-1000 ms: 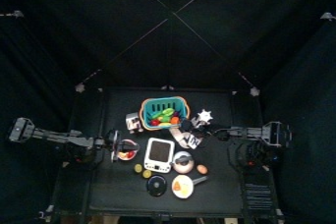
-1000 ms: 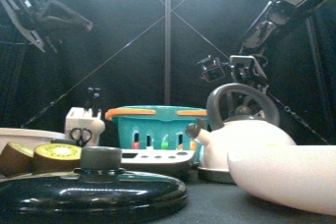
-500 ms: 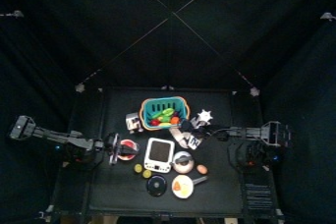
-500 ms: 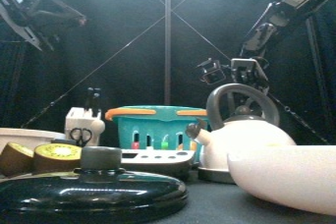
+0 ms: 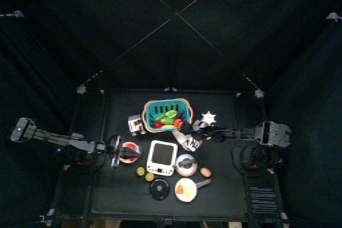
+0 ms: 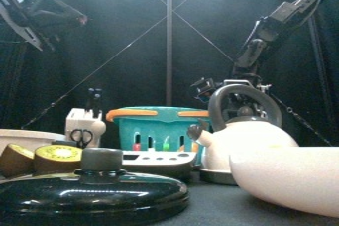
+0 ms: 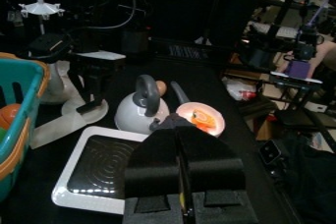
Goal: Grab cleaver handle
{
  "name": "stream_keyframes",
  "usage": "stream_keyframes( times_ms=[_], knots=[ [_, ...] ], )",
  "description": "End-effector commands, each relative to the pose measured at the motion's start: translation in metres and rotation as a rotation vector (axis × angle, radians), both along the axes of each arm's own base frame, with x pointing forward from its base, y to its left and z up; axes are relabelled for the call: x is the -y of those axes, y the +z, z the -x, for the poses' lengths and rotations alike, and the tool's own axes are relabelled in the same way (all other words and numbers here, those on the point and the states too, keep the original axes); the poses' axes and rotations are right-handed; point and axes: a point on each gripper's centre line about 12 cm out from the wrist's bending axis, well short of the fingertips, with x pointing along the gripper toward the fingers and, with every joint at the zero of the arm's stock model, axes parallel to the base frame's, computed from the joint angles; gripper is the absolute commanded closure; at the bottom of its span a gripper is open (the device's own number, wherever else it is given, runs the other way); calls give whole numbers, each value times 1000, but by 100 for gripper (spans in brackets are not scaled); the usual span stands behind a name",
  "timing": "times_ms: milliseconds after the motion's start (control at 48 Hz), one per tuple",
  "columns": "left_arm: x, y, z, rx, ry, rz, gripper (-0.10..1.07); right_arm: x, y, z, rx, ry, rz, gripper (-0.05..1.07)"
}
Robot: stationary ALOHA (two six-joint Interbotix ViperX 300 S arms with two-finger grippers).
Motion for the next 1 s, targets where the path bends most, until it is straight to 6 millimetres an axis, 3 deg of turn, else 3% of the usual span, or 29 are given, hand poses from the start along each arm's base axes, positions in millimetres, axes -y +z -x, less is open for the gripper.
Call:
stream_keyframes(
  times_ms=[0, 333, 667, 792, 979],
  knots=[
    [1, 7, -2, 25, -1, 0, 82, 5, 8, -8, 31, -8, 8, 30],
    [0, 6, -2, 22, 0, -2, 82, 4, 1, -7, 7, -1, 4, 42],
    [0, 6, -2, 23, 2, 0, 82, 2, 2, -8, 9, 2, 2, 41],
    [0, 6, -2, 22, 2, 0, 82, 1, 2, -10, 15, 9, 8, 36],
    [-1, 6, -2, 21, 6, 1, 82, 0, 2, -11, 17, 12, 9, 18]
  ],
)
